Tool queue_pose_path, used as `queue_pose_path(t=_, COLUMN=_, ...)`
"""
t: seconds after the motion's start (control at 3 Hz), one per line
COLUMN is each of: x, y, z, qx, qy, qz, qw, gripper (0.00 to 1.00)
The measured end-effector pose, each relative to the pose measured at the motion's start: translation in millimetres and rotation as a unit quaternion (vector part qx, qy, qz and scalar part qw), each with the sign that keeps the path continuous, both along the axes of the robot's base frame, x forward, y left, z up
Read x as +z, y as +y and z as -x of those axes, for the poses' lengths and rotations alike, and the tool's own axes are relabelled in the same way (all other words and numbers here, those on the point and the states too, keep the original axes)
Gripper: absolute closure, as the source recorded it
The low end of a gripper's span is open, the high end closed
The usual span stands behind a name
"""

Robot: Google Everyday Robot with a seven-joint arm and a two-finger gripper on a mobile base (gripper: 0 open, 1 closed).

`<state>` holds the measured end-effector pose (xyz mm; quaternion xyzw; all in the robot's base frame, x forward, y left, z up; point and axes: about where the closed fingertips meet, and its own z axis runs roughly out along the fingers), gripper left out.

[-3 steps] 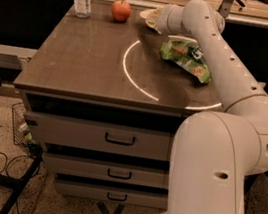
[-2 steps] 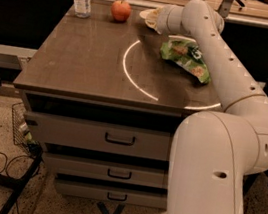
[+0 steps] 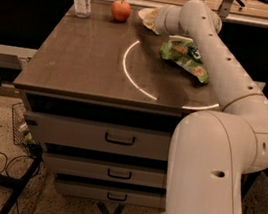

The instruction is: Move paper bowl near apple

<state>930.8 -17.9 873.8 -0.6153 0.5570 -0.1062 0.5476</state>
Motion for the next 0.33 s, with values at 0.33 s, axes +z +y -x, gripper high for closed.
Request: queue_pose_path(t=0.33, x=-2.7, y=2.9, z=-0.2, qx=0.002, qy=0.002, qz=0.0, qw=1.0, gripper=0.12)
